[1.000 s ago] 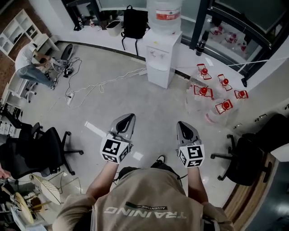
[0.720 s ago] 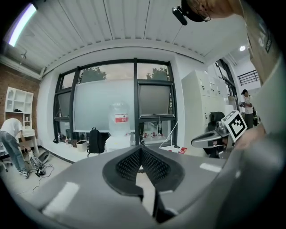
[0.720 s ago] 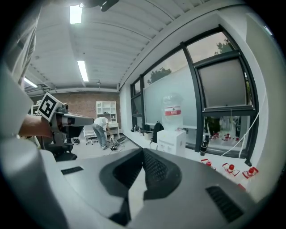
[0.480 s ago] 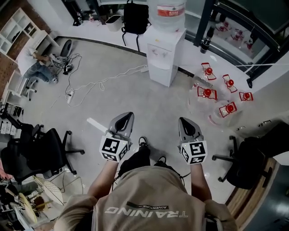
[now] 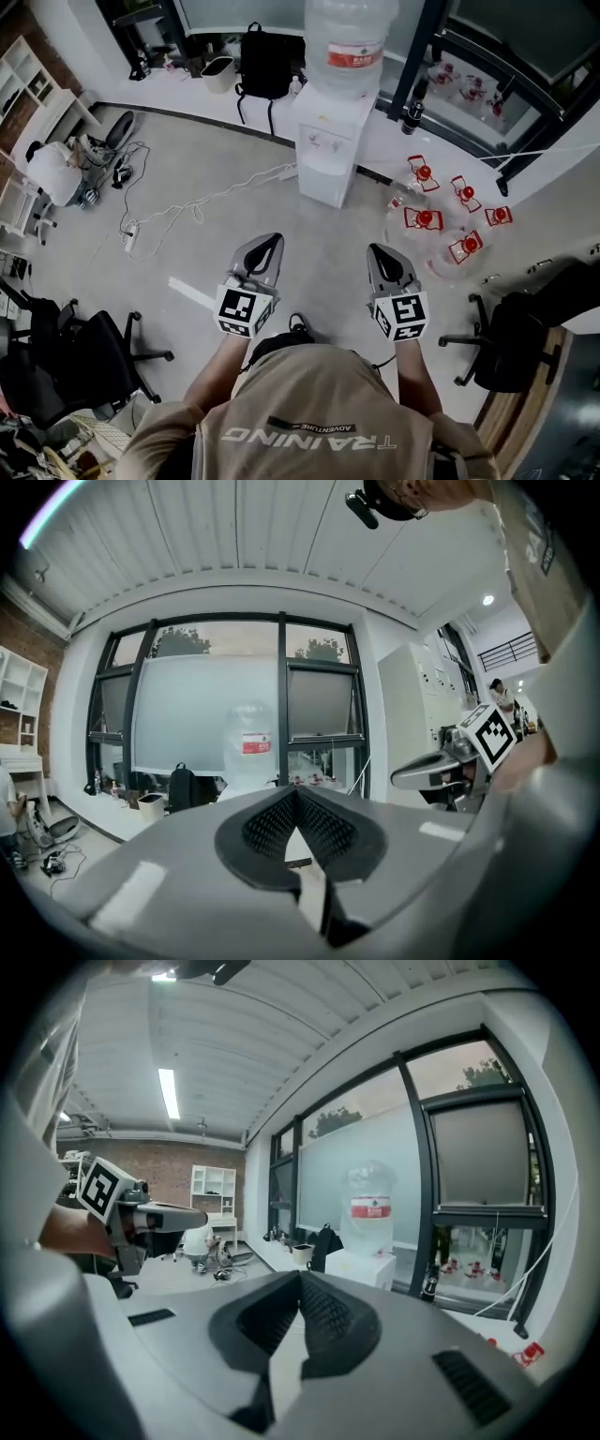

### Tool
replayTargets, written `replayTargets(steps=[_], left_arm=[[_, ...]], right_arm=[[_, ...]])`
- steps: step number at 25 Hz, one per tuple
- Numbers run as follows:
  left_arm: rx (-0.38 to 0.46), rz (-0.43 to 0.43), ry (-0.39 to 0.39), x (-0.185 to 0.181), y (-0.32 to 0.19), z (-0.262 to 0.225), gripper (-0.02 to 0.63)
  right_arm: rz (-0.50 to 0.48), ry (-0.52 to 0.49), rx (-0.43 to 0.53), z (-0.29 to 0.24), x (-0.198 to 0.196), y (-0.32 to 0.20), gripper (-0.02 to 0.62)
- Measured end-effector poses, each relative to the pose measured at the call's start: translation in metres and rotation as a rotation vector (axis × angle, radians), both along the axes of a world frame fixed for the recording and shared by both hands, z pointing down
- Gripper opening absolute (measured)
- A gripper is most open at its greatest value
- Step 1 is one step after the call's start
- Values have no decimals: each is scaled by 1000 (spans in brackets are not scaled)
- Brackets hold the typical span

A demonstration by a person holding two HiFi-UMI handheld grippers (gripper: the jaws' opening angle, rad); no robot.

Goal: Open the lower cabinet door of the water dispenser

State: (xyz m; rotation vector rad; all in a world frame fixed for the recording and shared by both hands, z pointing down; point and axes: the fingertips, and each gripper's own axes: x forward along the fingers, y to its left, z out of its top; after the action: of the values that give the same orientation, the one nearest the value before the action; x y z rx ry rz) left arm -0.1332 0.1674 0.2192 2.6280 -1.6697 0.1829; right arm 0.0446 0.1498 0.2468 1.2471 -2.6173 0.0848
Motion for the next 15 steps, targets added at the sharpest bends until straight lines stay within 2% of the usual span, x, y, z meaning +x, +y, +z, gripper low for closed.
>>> replayTargets(steps=[8, 11, 15], left_arm=[[-26, 74, 29, -27, -51, 10, 2], [-11, 67, 26, -37, -65, 9, 2], [-10, 31, 59, -52, -77, 10, 2]], right_arm=[[132, 24, 32, -11, -23, -33, 9], [170, 46, 83, -20, -26, -41, 9], [160, 53, 86, -25, -33, -60, 9]])
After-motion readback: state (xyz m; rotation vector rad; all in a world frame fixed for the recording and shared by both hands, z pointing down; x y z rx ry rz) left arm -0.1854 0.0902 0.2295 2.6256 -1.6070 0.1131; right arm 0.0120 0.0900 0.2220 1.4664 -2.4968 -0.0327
